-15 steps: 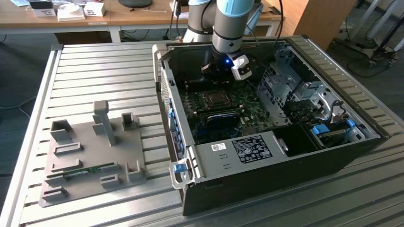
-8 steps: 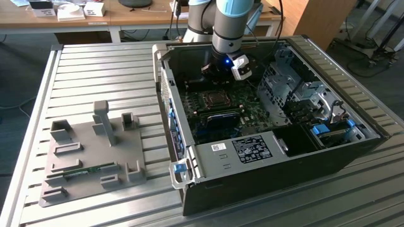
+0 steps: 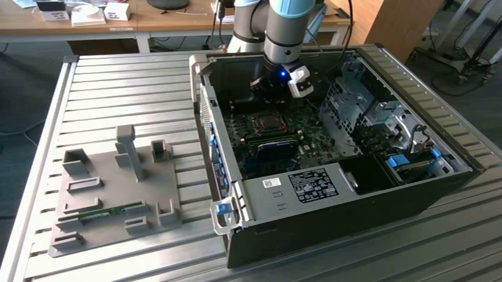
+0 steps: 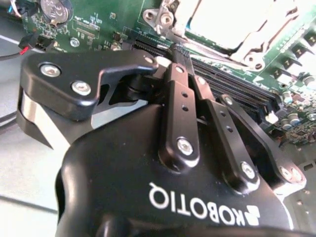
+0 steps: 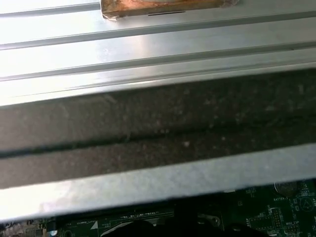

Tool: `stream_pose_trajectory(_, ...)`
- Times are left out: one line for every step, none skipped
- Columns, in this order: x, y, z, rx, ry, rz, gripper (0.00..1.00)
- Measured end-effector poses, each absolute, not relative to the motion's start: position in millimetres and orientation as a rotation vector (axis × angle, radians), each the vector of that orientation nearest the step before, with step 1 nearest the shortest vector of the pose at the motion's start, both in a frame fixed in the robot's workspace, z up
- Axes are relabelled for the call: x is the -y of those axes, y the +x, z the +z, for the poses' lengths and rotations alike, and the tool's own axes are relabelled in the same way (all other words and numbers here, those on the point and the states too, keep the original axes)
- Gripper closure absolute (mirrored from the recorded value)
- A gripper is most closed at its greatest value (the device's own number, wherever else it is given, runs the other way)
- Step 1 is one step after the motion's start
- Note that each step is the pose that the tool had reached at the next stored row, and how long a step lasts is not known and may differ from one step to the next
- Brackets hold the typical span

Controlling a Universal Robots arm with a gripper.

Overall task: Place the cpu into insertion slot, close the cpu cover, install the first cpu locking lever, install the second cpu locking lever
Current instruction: 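Install the first cpu locking lever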

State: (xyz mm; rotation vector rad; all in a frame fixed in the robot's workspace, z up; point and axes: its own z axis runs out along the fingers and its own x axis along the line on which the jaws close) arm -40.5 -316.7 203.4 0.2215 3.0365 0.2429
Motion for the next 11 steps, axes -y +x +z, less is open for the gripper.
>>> stream_pose_trajectory(316.7,-40.5,203.5,-3.036,0.227,0.243,0.89)
stream_pose_trajectory(316.7,-40.5,203.5,-3.035,0.235,0.244,0.89)
stream_pose_trajectory(316.6,-40.6,203.5,-3.034,0.243,0.245,0.89)
stream_pose_trajectory(316.6,-40.7,203.6,-3.033,0.249,0.247,0.89)
stream_pose_trajectory(316.6,-40.9,203.6,-3.032,0.254,0.249,0.89)
stream_pose_trajectory(316.5,-41.0,203.6,-3.032,0.259,0.252,0.89)
stream_pose_trajectory(316.3,-41.2,203.5,-3.031,0.264,0.254,0.89)
stream_pose_trajectory(316.2,-41.4,203.5,-3.03,0.268,0.256,0.89)
stream_pose_trajectory(316.1,-41.6,203.5,-3.029,0.272,0.257,0.89)
stream_pose_trajectory(315.9,-41.8,203.6,-3.029,0.276,0.257,0.89)
stream_pose_trajectory(315.7,-41.9,203.6,-3.028,0.28,0.258,0.89)
